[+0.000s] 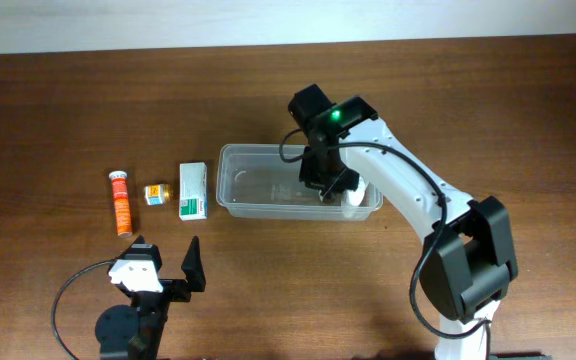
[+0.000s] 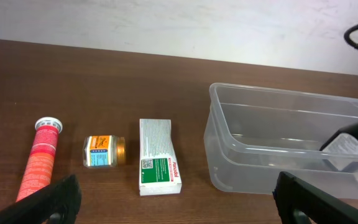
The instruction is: Pack container
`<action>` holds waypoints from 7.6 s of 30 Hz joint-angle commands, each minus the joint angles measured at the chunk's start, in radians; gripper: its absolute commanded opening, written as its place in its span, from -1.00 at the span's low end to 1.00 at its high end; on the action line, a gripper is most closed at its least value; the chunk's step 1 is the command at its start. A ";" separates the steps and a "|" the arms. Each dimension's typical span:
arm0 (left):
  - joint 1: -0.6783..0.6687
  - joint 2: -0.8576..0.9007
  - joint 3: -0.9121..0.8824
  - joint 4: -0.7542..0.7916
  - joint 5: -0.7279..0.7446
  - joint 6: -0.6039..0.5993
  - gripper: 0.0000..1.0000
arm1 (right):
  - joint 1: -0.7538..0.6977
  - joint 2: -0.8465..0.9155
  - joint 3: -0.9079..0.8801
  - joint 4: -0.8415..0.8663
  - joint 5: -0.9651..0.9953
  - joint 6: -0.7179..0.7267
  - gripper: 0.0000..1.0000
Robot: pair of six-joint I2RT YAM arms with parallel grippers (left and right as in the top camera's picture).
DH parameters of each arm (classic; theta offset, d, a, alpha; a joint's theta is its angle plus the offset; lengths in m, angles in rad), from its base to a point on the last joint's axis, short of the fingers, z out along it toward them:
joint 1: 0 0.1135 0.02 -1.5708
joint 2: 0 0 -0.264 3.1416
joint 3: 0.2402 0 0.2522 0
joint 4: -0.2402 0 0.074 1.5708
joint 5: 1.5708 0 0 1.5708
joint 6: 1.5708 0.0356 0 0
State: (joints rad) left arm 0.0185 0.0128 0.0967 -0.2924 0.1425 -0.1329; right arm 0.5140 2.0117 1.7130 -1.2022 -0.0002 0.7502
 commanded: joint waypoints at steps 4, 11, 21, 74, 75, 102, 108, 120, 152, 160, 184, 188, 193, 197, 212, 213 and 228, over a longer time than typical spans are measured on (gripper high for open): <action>-0.005 -0.006 -0.004 0.000 -0.001 -0.009 0.99 | 0.001 -0.008 -0.031 0.014 0.012 0.036 -0.89; -0.005 -0.006 -0.004 0.000 -0.001 -0.009 0.99 | 0.003 -0.008 -0.030 -0.032 -0.019 0.037 -0.56; -0.005 -0.006 -0.004 0.001 -0.001 -0.009 0.99 | 0.002 -0.057 -0.029 0.000 -0.002 -0.013 0.40; 0.017 0.370 0.434 -0.109 -0.475 -0.009 0.99 | -0.796 -0.446 0.091 -0.223 -0.048 -0.196 0.97; 0.028 0.430 0.478 -0.136 -0.473 -0.009 0.99 | -0.796 -0.446 0.091 -0.223 -0.048 -0.196 0.97; 0.348 1.302 0.925 -0.266 -0.152 -0.036 0.99 | -0.796 -0.446 0.091 -0.223 -0.048 -0.196 0.97; 0.348 1.435 0.925 -0.285 -0.182 -0.038 0.97 | -0.796 -0.446 0.091 -0.223 -0.048 -0.196 0.97; 0.348 1.751 0.932 -0.204 -0.093 0.089 0.64 | -0.796 -0.446 0.091 -0.223 -0.048 -0.196 0.96; 0.316 1.823 0.932 -0.089 -0.080 0.196 -0.40 | -0.796 -0.446 0.091 -0.223 -0.048 -0.196 0.97; 0.316 1.823 0.932 -0.083 -0.082 0.240 -0.81 | -0.796 -0.446 0.091 -0.223 -0.048 -0.196 0.97; -0.331 1.427 1.189 -0.183 0.119 0.967 -0.99 | -0.796 -0.446 0.091 -0.223 -0.048 -0.196 0.97; -0.422 1.500 1.189 -0.126 0.097 0.988 -1.00 | -0.796 -0.446 0.091 -0.223 -0.048 -0.196 0.97; -0.451 1.602 1.189 -0.122 0.098 0.987 -0.99 | -0.796 -0.446 0.091 -0.223 -0.048 -0.196 0.97; -0.464 1.691 1.189 -0.094 0.098 0.988 -1.00 | -0.796 -0.446 0.091 -0.223 -0.048 -0.196 0.97; -0.565 1.883 1.189 0.018 0.074 0.987 -0.99 | -0.796 -0.446 0.091 -0.223 -0.048 -0.196 0.97; -0.566 1.887 1.189 0.024 0.075 0.987 -0.99 | -0.796 -0.446 0.091 -0.223 -0.048 -0.196 0.97; -0.566 1.982 1.189 0.066 0.079 0.987 -0.96 | -0.796 -0.446 0.091 -0.223 -0.048 -0.196 0.97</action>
State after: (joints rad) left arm -0.5480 1.9709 1.2865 -0.2401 0.2199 0.8425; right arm -0.2756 1.5616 1.8008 -1.4258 -0.0467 0.5632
